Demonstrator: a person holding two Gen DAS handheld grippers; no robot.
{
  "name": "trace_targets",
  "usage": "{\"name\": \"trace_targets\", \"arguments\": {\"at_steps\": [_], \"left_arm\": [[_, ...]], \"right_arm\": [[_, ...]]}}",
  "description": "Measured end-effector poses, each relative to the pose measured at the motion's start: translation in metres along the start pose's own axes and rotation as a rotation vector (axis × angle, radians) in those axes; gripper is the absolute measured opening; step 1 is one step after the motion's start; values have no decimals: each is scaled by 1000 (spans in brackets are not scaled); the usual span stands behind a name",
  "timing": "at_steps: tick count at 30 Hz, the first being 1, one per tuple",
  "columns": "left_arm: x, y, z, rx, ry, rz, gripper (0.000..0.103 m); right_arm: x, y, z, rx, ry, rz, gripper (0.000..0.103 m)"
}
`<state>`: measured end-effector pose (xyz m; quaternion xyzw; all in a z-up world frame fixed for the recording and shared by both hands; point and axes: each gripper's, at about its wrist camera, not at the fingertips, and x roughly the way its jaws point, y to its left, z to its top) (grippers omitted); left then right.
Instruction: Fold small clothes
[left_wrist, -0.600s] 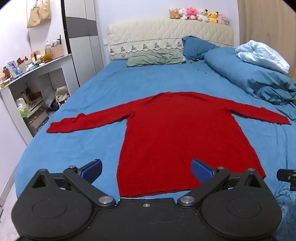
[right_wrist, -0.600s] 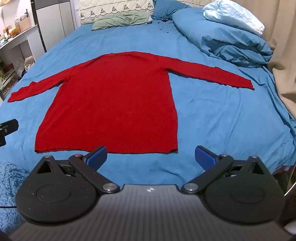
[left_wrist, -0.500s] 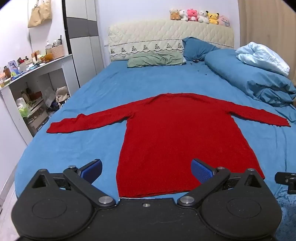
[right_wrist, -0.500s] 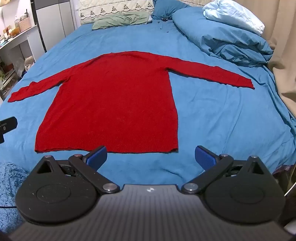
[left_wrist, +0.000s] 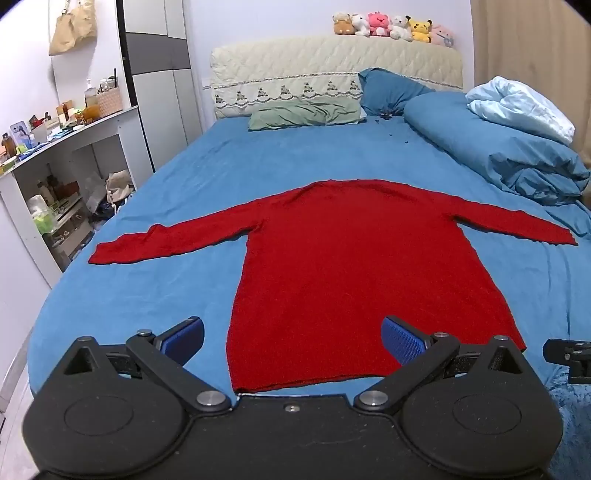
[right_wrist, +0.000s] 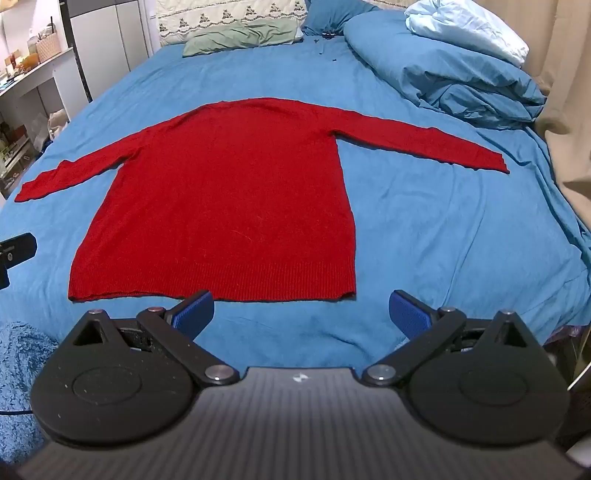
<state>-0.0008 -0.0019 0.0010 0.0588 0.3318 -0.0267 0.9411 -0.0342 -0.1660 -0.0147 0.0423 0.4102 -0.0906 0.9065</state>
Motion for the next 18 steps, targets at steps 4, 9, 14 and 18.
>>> {"name": "trace_targets", "arguments": {"at_steps": [4, 9, 14, 18], "left_arm": [[0, 2, 0, -2, 3, -4, 103], [2, 4, 0, -1, 5, -2, 103], [2, 2, 0, -4, 6, -1, 103], [2, 2, 0, -5, 5, -2, 103]], "right_arm": [[0, -1, 0, 3, 2, 2, 103], [2, -2, -1, 3, 6, 3, 103], [3, -2, -1, 4, 7, 5, 103], [2, -1, -1, 4, 7, 4, 103]]}}
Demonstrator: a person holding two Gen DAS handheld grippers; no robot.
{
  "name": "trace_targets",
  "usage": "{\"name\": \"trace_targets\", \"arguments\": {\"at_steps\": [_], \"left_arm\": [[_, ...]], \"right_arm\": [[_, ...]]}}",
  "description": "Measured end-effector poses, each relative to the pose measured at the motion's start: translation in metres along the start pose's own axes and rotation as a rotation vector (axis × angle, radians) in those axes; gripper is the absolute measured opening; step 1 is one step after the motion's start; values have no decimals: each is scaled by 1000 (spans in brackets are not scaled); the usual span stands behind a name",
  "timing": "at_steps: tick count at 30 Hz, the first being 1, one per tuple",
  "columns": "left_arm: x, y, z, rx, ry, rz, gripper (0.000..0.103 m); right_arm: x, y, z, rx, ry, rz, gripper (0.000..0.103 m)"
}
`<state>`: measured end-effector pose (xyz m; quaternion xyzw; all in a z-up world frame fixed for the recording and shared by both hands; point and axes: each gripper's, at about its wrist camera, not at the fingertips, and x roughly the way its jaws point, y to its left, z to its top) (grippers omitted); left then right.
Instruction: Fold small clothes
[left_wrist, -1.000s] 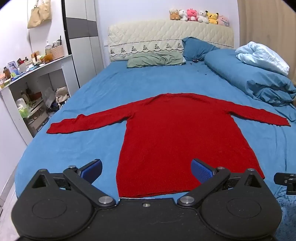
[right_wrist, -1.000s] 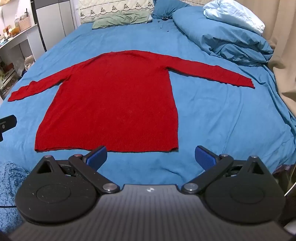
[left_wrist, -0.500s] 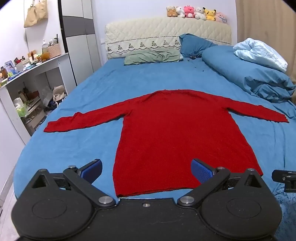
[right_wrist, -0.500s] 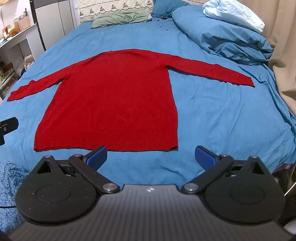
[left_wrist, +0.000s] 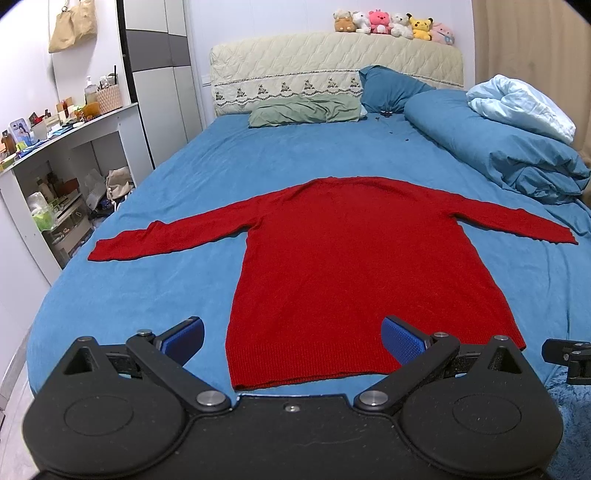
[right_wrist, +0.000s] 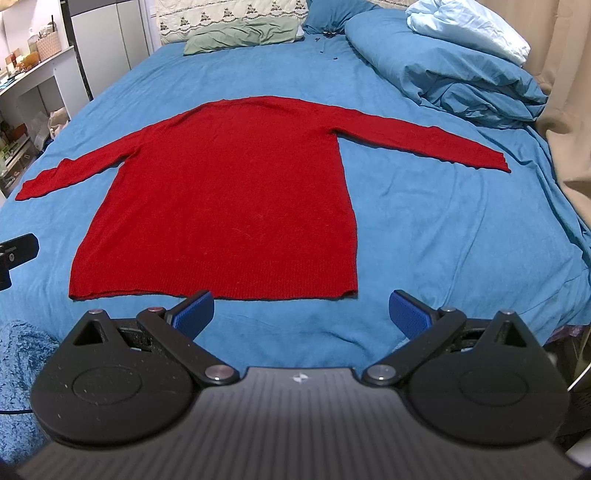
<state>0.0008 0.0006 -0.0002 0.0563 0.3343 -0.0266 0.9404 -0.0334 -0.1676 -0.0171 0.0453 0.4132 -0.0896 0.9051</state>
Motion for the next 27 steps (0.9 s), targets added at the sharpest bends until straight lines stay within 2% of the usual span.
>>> {"name": "trace_targets", "arguments": {"at_steps": [27], "left_arm": [[-1, -6, -2, 5, 2, -3, 103]], "right_arm": [[2, 4, -2, -5, 6, 9, 103]]}}
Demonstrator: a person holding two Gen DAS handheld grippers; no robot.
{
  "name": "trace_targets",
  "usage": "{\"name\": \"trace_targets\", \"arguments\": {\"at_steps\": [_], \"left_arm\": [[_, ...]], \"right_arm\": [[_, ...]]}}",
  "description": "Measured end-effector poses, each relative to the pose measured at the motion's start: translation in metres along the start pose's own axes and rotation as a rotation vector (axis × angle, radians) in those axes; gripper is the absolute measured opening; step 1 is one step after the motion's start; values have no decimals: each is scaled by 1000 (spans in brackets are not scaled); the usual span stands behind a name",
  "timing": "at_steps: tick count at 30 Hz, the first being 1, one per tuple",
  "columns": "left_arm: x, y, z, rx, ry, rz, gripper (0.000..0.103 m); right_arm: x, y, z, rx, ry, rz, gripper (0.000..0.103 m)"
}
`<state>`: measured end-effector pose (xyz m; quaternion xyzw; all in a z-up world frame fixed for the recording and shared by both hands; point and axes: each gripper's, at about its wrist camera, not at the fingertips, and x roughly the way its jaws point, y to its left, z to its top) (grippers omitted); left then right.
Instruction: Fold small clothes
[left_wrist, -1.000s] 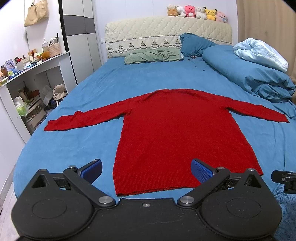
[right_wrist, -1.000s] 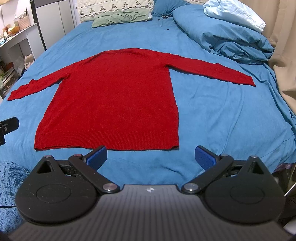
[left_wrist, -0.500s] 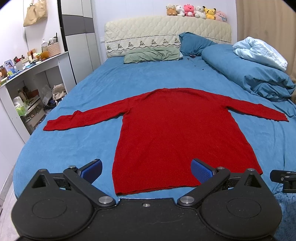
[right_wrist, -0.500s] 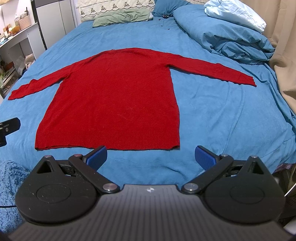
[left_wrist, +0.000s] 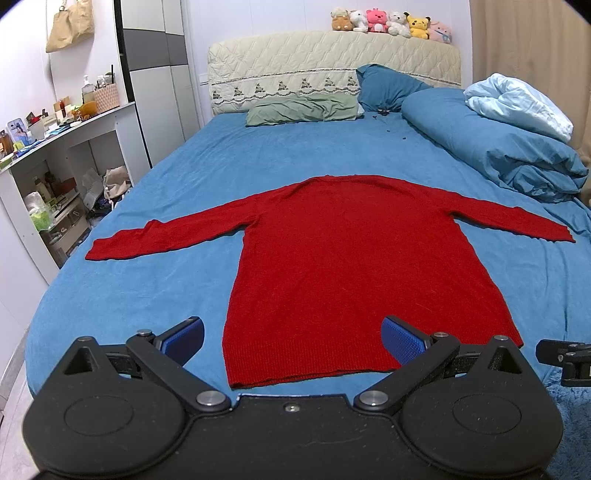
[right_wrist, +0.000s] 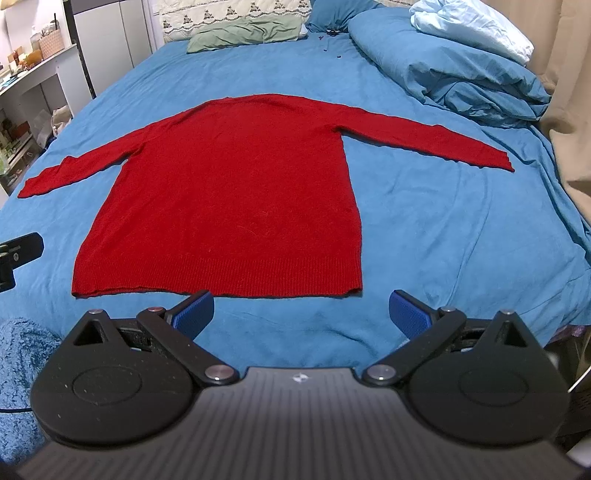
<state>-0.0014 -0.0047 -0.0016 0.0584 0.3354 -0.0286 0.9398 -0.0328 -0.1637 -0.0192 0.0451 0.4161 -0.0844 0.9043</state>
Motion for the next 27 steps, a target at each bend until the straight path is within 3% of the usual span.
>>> {"name": "trace_targets", "arguments": {"at_steps": [27], "left_arm": [[-3, 0, 2, -2, -1, -12, 103]], "right_arm": [[-4, 1, 1, -3, -6, 2, 103]]}}
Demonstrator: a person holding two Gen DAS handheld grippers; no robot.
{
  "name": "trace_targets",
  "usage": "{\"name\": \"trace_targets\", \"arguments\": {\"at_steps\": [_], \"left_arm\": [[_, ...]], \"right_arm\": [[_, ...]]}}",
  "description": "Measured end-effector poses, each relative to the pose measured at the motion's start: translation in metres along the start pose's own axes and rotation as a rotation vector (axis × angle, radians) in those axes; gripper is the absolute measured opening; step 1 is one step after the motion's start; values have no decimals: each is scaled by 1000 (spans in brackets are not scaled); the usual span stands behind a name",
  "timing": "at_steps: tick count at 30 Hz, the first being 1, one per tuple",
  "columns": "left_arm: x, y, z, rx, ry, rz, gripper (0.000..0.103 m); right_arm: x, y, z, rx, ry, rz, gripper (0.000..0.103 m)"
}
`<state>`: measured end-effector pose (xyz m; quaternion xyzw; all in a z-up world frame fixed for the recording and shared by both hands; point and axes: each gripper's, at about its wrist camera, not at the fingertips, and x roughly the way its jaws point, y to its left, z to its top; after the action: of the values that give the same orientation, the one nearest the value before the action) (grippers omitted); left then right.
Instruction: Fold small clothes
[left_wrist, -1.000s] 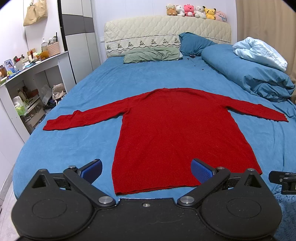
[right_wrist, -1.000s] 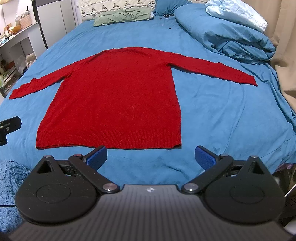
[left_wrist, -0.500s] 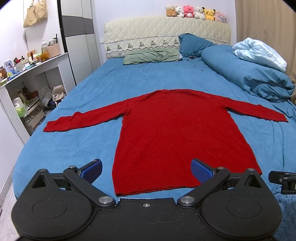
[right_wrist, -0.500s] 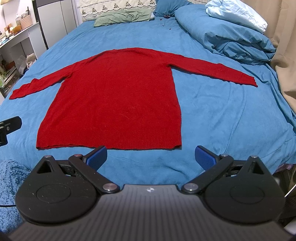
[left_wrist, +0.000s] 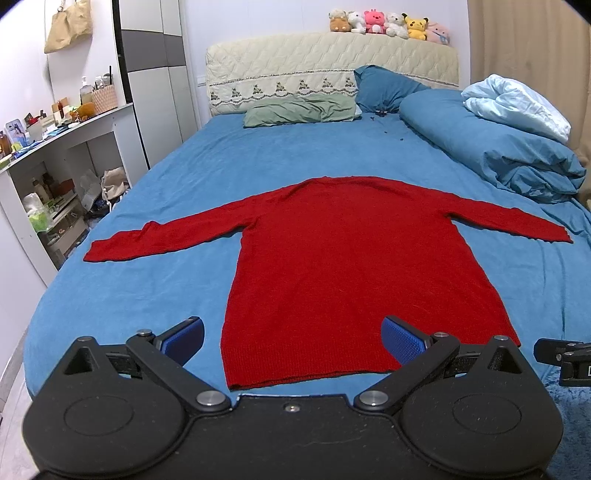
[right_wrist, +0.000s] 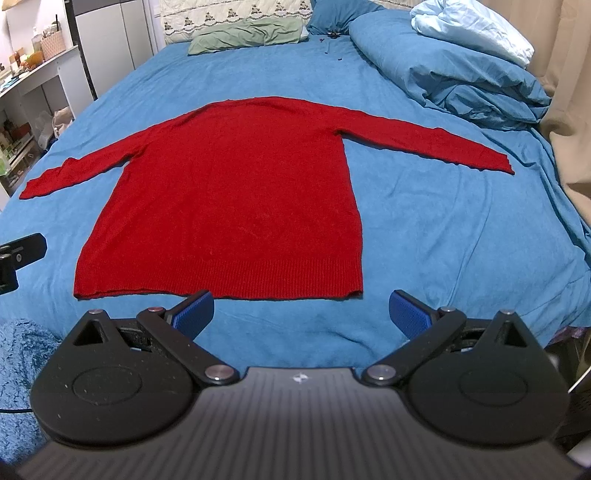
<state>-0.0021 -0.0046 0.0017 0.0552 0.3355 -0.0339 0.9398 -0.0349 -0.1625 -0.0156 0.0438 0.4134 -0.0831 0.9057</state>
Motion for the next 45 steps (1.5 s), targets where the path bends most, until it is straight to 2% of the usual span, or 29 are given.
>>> {"name": "trace_targets", "arguments": {"at_steps": [14, 20, 25, 29, 32, 35, 40, 45], "left_arm": [[2, 0, 4, 12, -7, -12, 103], [20, -6, 57, 64, -63, -42, 103], [50, -29, 117, 115, -136, -88, 103], [94, -68, 162, 165, -152, -135, 103], [137, -99, 188, 167, -114, -189, 103], [188, -127, 208, 141, -43, -243, 103], [278, -175, 223, 142, 75, -265, 103], [353, -212, 223, 149, 127, -235, 103]], "right_arm": [[-10, 0, 2, 6, -40, -19, 103], [-4, -24, 25, 83, -25, -10, 103], [15, -65, 58, 149, -41, -83, 103], [40, -112, 96, 229, -57, -112, 103], [63, -147, 122, 263, -75, -153, 103], [91, -179, 142, 290, -77, -191, 103], [157, -233, 163, 333, -46, -234, 103], [228, -286, 164, 416, -54, -226, 103]]}}
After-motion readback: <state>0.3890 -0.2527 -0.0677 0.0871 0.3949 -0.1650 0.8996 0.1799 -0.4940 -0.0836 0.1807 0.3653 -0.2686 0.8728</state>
